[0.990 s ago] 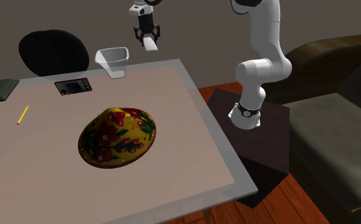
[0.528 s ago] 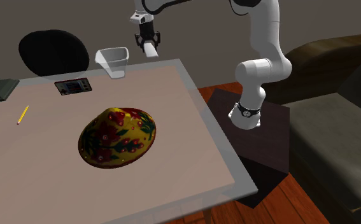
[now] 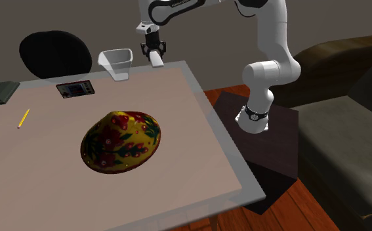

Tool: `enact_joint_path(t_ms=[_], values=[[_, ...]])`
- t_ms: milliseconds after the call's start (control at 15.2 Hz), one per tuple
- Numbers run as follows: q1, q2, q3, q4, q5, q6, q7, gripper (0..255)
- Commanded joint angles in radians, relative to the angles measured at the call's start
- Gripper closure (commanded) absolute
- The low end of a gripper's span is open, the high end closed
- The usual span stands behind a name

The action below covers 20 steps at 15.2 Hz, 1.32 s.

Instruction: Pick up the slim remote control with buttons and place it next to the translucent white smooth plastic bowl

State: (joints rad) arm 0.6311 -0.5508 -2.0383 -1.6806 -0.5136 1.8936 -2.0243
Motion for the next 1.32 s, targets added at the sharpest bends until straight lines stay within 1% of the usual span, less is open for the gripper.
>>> enact_joint_path(t_ms=[0,792,1254], values=[[0.003,-0.009,-0.008,-0.013,-0.010,0.019,0.005,255],[0.034,-0.076,-0.071,-0.084,-0.082,0.135,0.048,255],[0.036,-0.080,-0.075,-0.087,-0.086,0.141,0.050,255]])
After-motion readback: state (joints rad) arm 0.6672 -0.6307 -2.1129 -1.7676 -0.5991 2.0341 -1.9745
